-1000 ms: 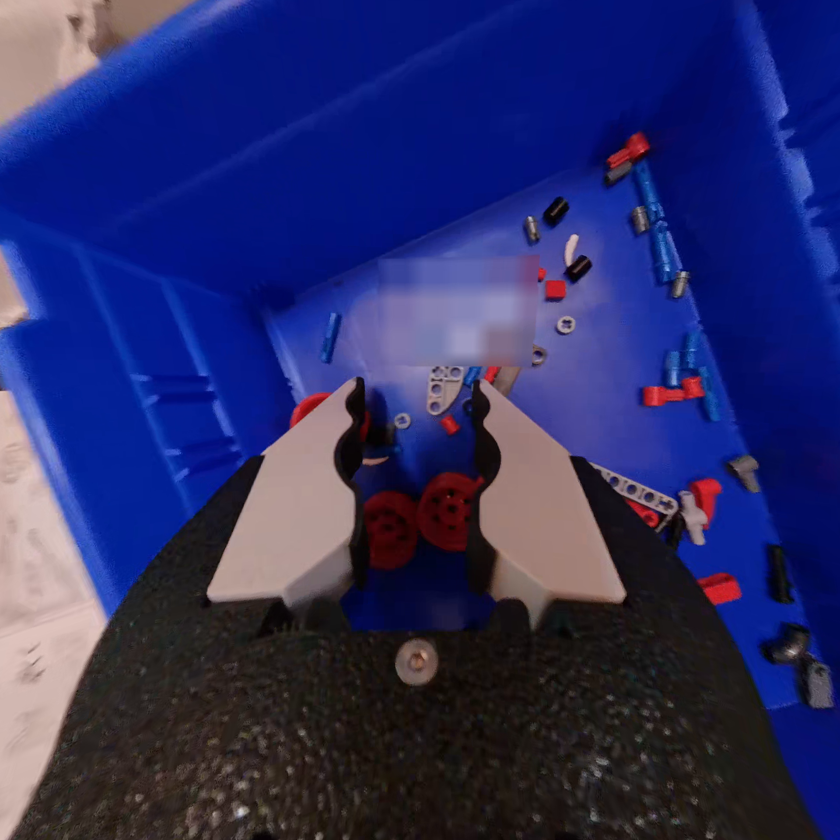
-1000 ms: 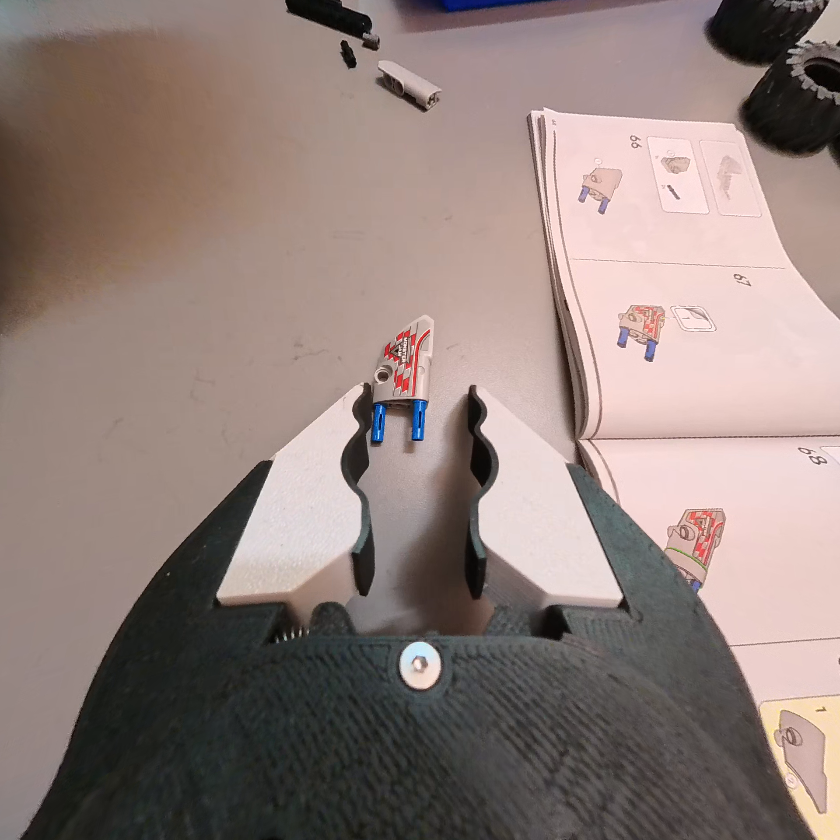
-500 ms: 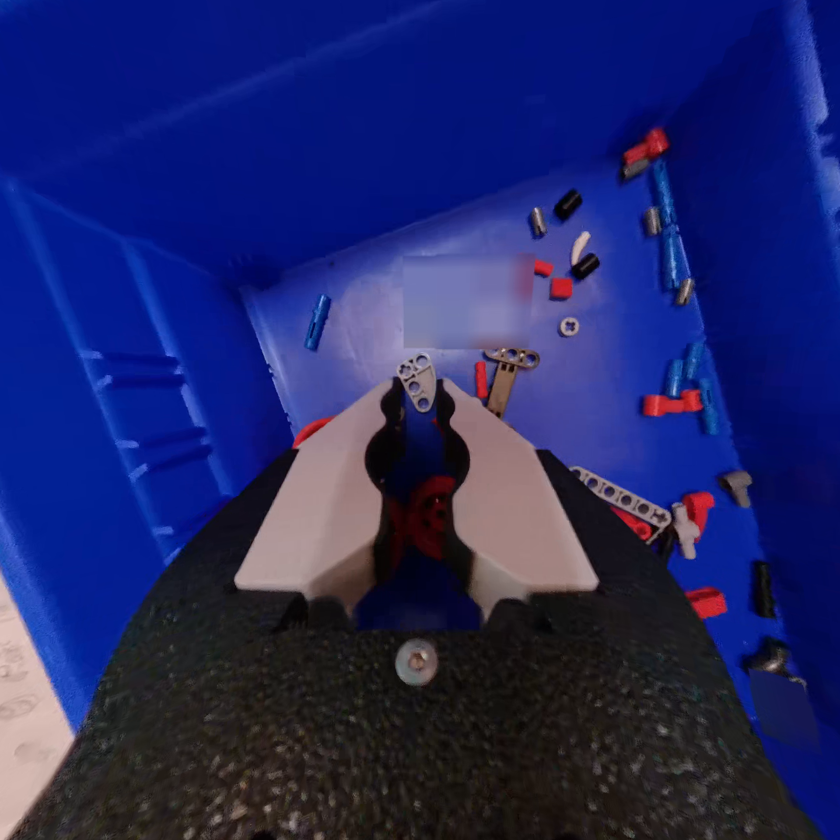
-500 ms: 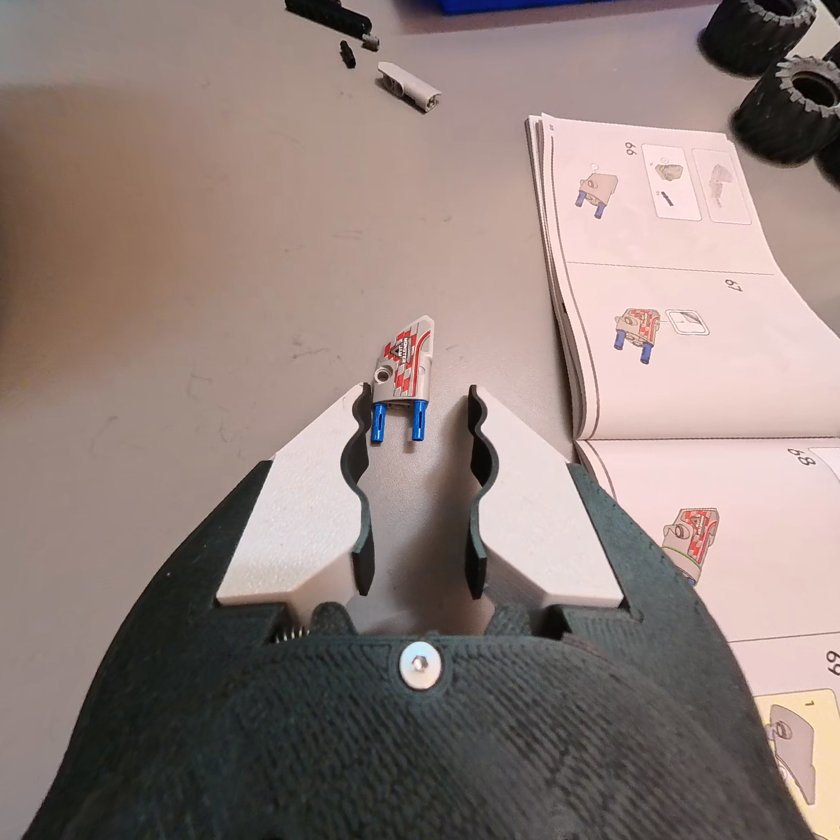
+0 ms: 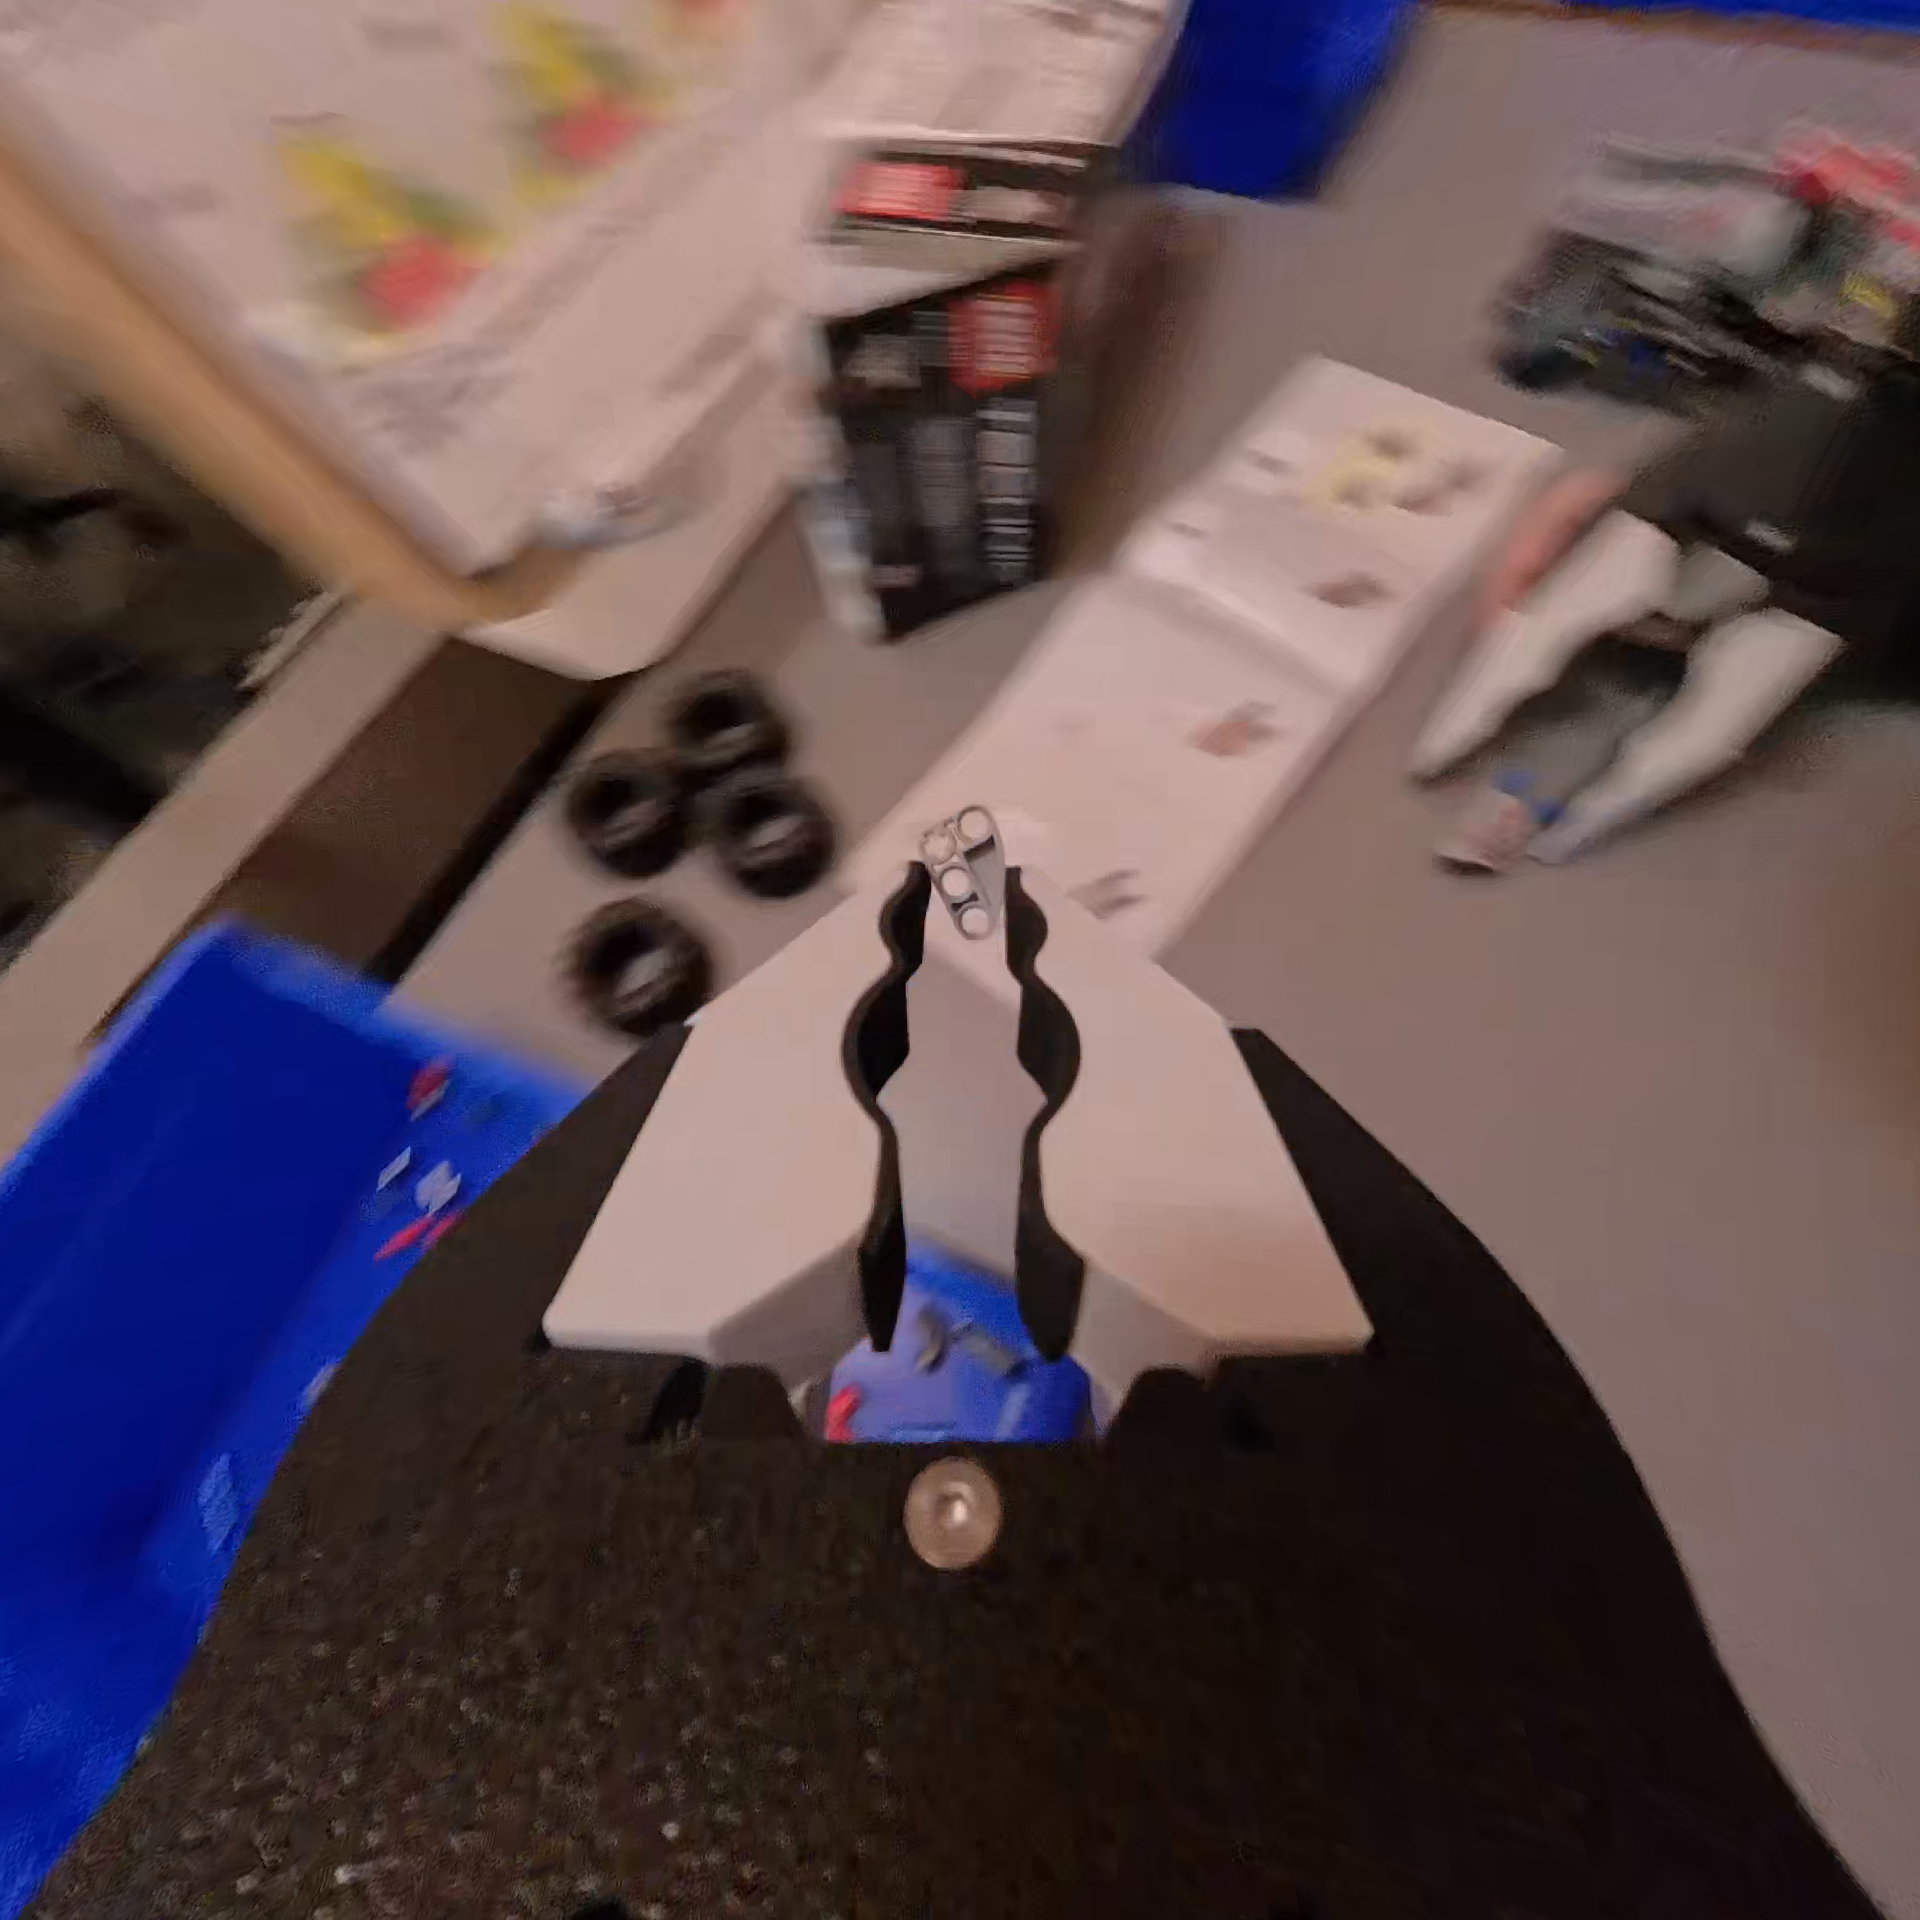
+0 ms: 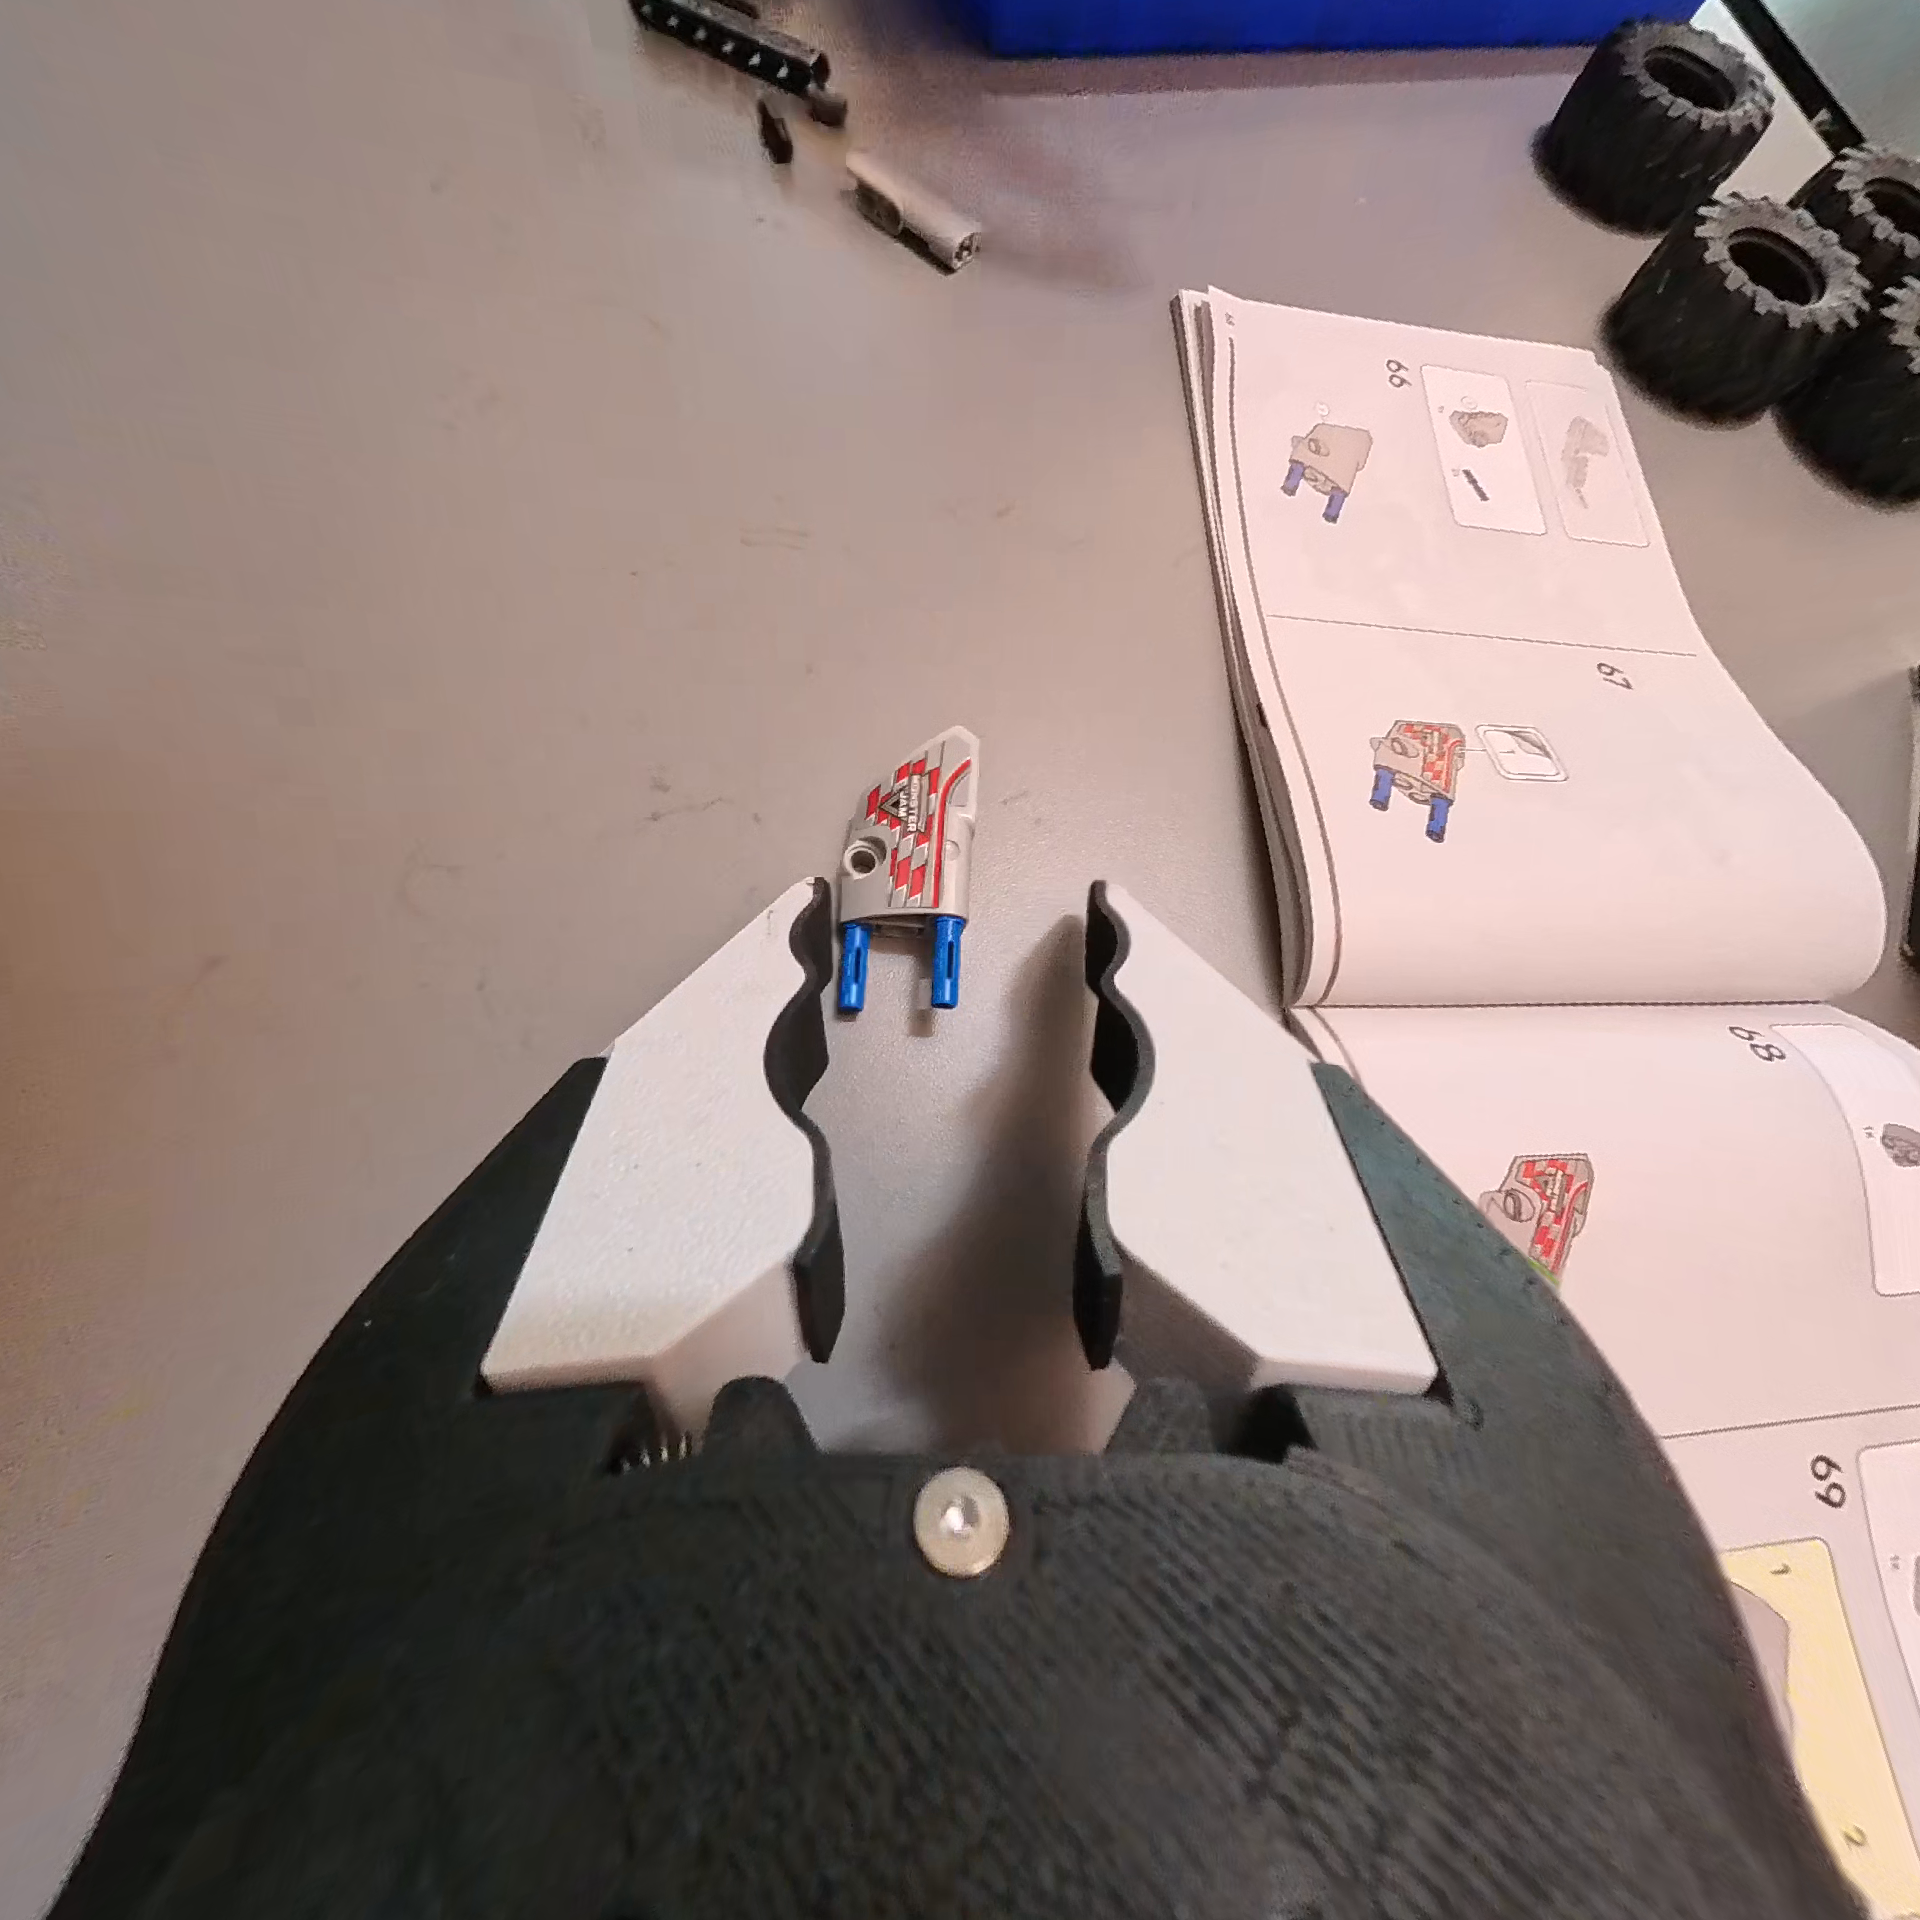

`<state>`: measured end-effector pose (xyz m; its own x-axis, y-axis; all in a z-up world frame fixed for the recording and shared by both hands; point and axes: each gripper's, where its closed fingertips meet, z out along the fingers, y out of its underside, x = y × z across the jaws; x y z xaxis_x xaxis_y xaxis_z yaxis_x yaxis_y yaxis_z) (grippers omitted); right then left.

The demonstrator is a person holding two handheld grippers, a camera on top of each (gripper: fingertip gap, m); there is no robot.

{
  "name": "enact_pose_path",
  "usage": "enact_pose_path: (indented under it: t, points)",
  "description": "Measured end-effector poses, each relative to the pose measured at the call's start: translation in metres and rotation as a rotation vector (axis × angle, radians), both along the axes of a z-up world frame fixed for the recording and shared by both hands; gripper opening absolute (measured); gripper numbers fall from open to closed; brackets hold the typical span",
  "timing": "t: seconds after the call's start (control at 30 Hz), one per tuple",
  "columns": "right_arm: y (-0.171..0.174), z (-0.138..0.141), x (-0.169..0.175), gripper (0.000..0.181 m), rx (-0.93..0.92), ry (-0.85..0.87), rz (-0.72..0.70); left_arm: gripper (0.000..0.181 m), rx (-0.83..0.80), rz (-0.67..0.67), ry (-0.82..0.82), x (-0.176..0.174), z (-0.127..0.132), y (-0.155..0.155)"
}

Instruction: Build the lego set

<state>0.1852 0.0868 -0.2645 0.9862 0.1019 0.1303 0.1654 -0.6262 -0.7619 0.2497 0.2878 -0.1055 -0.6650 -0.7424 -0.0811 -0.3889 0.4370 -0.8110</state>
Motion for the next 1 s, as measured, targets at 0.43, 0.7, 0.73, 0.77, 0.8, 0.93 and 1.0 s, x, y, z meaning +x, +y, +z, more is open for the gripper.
enact_pose_path:
  t: [0.43,0.7,0.73,0.77,0.8,0.93,1.0]
  points:
    - [-0.020,0.006,0.002,0.032,0.041,-0.060,-0.085,0.011,0.327,-0.384,0.263,-0.041,-0.159,-0.175]
    - [-0.023,0.000,-0.005,0.032,0.006,-0.056,-0.037,0.011,0.282,-0.395,0.326,-0.049,-0.168,-0.175]
    - [-0.023,0.000,-0.006,0.032,0.006,-0.055,-0.033,0.012,0.278,-0.388,0.333,-0.049,-0.168,-0.174]
    - [-0.024,0.000,-0.007,0.032,0.006,-0.054,-0.026,0.014,0.278,-0.380,0.335,-0.049,-0.167,-0.171]
    - [-0.024,0.001,-0.008,0.033,0.007,-0.056,-0.021,0.015,0.274,-0.376,0.331,-0.048,-0.166,-0.170]
    - [-0.024,0.000,-0.010,0.033,0.007,-0.053,-0.005,0.015,0.226,-0.376,0.323,-0.048,-0.155,-0.167]
    - [-0.024,0.001,-0.015,0.035,0.010,-0.057,0.028,0.015,0.226,-0.359,0.314,-0.046,-0.148,-0.162]
